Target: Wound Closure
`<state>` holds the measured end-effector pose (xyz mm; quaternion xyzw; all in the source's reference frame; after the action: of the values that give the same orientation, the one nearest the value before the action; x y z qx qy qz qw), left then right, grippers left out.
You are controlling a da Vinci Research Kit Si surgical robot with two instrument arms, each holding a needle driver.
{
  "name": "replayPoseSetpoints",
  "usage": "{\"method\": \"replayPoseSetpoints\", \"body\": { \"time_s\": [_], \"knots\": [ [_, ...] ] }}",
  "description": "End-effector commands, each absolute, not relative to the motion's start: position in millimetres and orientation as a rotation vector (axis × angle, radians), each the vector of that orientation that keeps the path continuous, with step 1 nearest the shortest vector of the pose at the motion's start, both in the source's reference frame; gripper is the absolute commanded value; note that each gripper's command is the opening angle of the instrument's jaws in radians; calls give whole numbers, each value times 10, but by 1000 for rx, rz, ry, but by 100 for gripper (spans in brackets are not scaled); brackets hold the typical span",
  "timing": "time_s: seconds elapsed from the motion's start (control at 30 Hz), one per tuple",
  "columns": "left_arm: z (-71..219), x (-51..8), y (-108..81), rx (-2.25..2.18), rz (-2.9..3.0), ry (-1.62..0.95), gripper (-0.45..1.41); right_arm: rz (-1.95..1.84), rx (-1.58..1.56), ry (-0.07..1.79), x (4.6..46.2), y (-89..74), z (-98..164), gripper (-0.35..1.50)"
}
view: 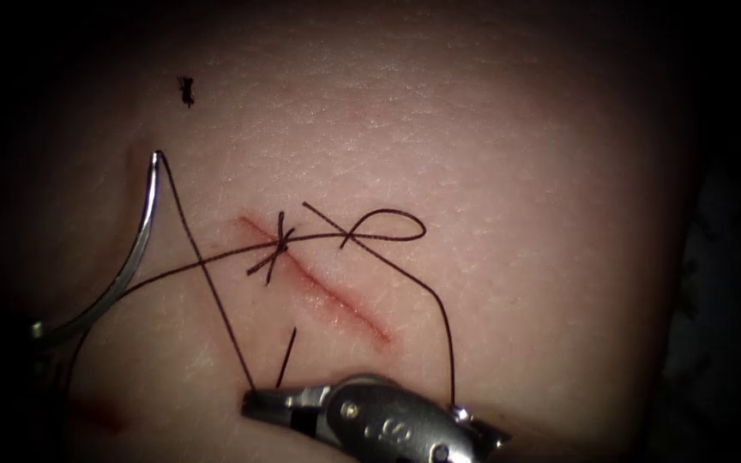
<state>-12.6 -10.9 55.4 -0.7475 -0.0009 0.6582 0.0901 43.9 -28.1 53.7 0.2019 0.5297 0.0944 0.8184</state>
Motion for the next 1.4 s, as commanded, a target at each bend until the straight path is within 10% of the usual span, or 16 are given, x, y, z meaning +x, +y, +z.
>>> {"method": "replayPoseSetpoints", "body": {
  "time_s": [0.03,0.2,0.3,0.37,0.8,1.4],
  "knots": [
    [563,-130,-118,-2219,1956,-1,-45,189,442,1144,457,-295,529,-35],
    [563,-122,-122,-2203,1952,28,-45,176,462,1193,471,-298,510,-35],
    [561,-112,-122,-2173,1933,71,-45,206,440,1203,474,-286,512,104],
    [560,-103,-120,-2141,1920,125,-45,187,390,1218,467,-277,514,136],
    [562,-35,-96,-1906,1895,485,-45,176,155,1188,403,-241,524,134],
    [561,-43,-98,-2035,1869,452,-45,219,111,1084,439,-227,615,116]
  ]
}}
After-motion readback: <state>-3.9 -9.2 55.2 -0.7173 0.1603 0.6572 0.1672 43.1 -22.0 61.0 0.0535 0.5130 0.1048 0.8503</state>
